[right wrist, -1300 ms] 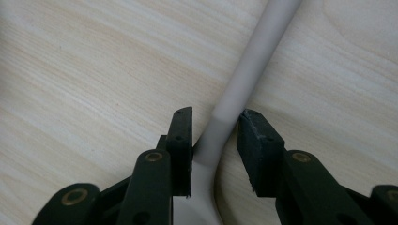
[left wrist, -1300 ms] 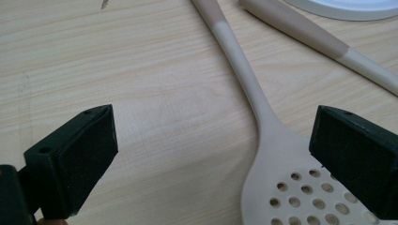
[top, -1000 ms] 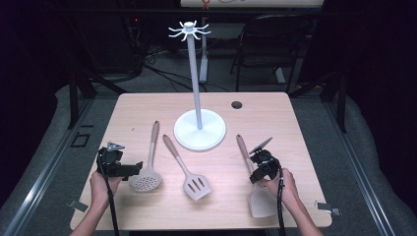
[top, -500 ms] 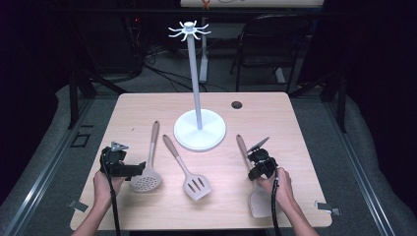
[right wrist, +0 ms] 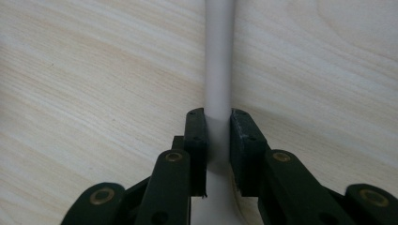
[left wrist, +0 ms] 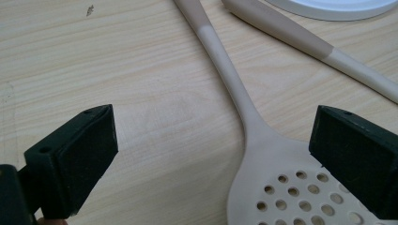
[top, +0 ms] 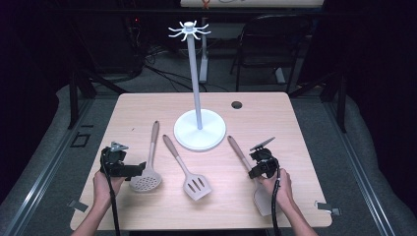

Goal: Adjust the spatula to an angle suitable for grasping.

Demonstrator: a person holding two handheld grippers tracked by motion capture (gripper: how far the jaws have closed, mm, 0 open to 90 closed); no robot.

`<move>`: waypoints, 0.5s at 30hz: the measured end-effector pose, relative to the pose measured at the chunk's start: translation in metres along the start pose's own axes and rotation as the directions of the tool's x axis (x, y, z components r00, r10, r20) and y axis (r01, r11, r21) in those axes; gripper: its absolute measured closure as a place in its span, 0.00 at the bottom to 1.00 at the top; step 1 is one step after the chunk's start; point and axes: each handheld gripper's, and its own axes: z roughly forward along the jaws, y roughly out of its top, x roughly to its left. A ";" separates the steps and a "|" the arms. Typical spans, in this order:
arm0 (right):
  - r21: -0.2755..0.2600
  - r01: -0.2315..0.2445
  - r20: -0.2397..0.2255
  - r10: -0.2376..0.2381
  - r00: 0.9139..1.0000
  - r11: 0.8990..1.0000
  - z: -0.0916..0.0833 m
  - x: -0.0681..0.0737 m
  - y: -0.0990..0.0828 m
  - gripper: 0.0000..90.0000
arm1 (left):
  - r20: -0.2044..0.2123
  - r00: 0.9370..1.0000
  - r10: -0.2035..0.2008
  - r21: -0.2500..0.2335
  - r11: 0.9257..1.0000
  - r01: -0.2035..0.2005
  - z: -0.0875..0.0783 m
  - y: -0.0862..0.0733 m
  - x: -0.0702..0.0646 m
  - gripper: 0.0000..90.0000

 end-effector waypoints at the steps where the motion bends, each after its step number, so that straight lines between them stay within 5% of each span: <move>1: -0.022 -0.019 0.009 0.020 1.000 1.000 -0.002 0.000 -0.001 0.88 | 0.000 1.000 -0.002 -0.002 1.000 0.002 0.000 0.000 0.000 0.01; 7: -0.047 0.010 -0.017 -0.011 1.000 0.999 -0.011 0.001 -0.001 0.87 | -0.001 1.000 -0.004 -0.005 1.000 0.004 -0.001 0.000 0.001 0.01; 10: -0.113 0.026 -0.028 -0.030 0.999 0.993 -0.020 0.007 -0.002 0.87 | -0.003 1.000 -0.002 -0.009 1.000 0.002 -0.002 -0.001 0.002 0.01; 15: -0.148 0.070 -0.033 -0.075 0.997 0.986 -0.029 0.014 -0.003 0.87 | -0.003 1.000 -0.008 -0.019 1.000 0.008 -0.004 -0.001 0.001 0.01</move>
